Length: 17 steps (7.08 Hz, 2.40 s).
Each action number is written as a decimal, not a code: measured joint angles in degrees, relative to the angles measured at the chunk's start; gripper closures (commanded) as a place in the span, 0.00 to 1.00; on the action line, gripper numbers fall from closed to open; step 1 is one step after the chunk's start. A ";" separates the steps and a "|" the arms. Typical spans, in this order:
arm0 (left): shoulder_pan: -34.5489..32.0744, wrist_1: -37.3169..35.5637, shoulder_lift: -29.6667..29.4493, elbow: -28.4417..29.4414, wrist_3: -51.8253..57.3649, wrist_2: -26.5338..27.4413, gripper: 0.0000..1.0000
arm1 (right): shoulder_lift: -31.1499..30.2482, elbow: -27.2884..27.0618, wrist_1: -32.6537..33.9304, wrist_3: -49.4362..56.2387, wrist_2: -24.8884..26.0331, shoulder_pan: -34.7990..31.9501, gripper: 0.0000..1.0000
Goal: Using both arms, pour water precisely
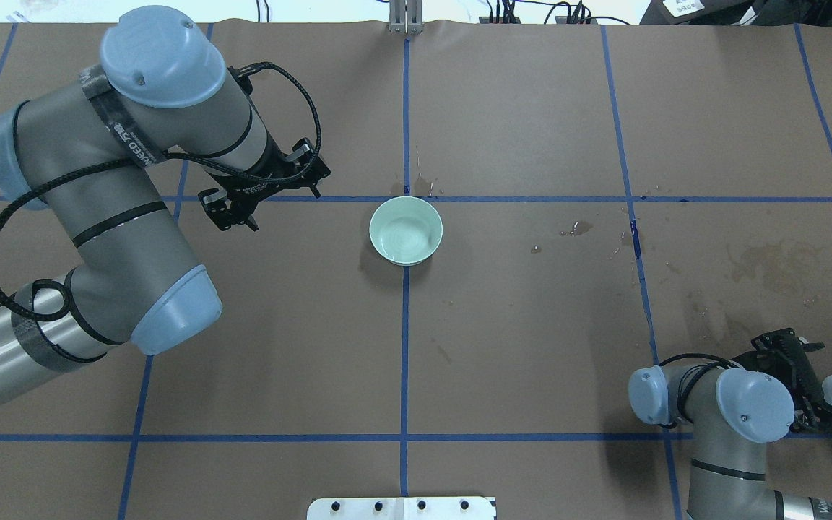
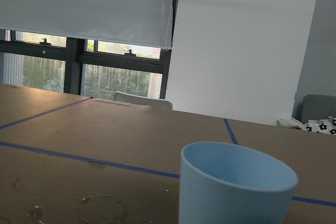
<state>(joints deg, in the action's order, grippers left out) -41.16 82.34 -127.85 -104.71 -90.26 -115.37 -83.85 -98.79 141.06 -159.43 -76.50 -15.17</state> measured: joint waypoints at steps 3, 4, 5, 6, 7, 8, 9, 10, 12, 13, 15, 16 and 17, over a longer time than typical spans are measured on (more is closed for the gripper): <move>0.03 -0.07 0.11 0.02 -0.06 -0.03 0.00 | -0.82 -0.25 -0.09 -1.45 -0.15 0.07 0.02; 0.06 -0.07 0.13 0.02 -0.08 -0.03 0.00 | -1.22 -0.29 -0.07 -2.33 -0.27 0.10 0.02; 0.09 -0.07 0.14 0.03 -0.07 -0.03 0.00 | -1.42 -0.29 -0.01 -3.06 -0.37 0.18 0.02; 0.10 -0.07 0.14 0.03 -0.05 -0.03 0.00 | -1.52 -0.21 0.05 -3.70 -0.49 0.36 0.02; 0.11 -0.07 0.14 0.03 -0.05 -0.03 0.00 | -1.55 -0.17 0.08 -4.17 -0.76 0.72 0.02; 0.12 -0.07 0.13 0.03 -0.02 -0.03 0.00 | -1.69 -0.17 0.11 -4.81 -1.19 1.23 0.02; 0.12 -0.10 0.09 0.03 -0.01 -0.03 0.00 | -1.90 -0.17 0.15 -5.64 -1.53 1.78 0.02; 0.12 -0.13 0.07 0.03 0.00 -0.03 0.00 | -2.10 -0.17 0.17 -6.09 -1.82 2.13 0.02; 0.12 -0.16 0.03 0.03 -0.04 -0.03 0.00 | -3.10 -0.46 0.13 -6.23 -2.02 2.28 0.02; 0.12 -0.16 0.00 0.03 -0.04 -0.03 0.00 | -3.80 -0.72 -0.02 -6.19 -1.94 2.24 0.02; 0.12 -0.16 -0.03 0.03 -0.08 -0.01 0.00 | -5.05 -0.85 -0.40 -6.10 -1.75 2.22 0.02; 0.12 -0.16 -0.03 0.03 -0.08 0.01 0.00 | -5.77 -0.84 -1.08 -6.06 -1.66 2.18 0.02; 0.12 -0.16 -0.03 0.01 -0.09 0.01 0.00 | -6.45 -0.75 -1.84 -6.01 -1.59 2.19 0.03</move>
<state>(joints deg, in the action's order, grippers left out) -41.04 82.18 -127.88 -104.69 -90.35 -115.36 -90.30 -99.54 139.22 -165.44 -78.09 -12.98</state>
